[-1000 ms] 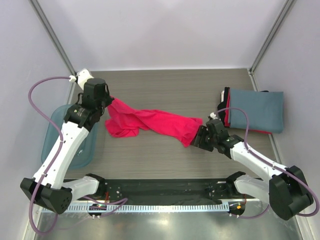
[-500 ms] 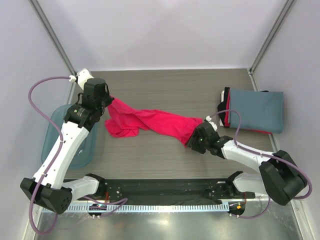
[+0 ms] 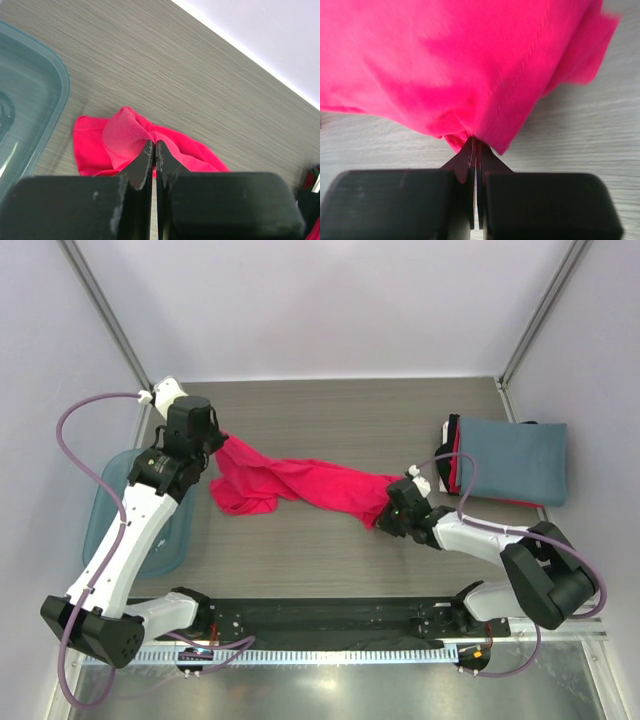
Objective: Fold and stack the t-shirts
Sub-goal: Flatten the tshirt out
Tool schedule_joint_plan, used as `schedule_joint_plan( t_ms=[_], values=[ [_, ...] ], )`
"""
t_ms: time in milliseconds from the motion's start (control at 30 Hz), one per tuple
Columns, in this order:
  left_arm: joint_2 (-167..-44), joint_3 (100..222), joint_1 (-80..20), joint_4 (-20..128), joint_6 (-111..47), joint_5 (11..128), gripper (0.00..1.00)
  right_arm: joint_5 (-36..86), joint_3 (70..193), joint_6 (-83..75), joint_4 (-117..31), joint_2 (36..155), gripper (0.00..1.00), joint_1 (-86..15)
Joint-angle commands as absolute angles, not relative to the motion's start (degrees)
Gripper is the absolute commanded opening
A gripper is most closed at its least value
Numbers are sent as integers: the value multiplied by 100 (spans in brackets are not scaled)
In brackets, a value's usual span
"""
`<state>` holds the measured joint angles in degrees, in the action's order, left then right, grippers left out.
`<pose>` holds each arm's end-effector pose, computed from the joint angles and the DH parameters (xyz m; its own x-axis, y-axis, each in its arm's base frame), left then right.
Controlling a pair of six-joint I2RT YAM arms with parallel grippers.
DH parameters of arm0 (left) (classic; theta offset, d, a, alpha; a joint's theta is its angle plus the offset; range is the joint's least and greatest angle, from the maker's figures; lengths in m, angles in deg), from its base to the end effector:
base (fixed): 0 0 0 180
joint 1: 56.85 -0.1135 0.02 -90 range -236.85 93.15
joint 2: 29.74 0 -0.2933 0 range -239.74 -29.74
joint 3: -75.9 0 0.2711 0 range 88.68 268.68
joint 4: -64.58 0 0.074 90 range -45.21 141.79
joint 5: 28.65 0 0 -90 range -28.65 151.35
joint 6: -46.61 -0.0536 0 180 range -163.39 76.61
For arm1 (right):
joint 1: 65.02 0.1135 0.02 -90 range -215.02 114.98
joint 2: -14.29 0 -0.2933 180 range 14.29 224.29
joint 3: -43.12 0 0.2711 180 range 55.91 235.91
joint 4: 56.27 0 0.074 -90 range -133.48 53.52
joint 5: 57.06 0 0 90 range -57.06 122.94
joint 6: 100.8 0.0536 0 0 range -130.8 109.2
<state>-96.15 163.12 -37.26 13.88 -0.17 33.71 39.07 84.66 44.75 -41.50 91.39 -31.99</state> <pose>0.2546 -0.0642 0.4181 -0.2860 -0.5421 -0.7901 -0.3812 0.8209 -0.4252 0.2180 0.1349 0.1438 -0.7648 0.4807 -0.4289 0.2579 0.8386 0.4799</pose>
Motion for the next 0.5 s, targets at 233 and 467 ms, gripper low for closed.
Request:
schedule_joint_plan(
  t_ms=[233,467],
  values=[
    [-9653,16427,-3743,1672,-24,3252,0,4508,9729,3316,-3039,8338,1,-4197],
    [-9557,16541,-3743,1584,11,3314,0,3823,10143,2779,-2634,8030,1,-4691]
  ],
)
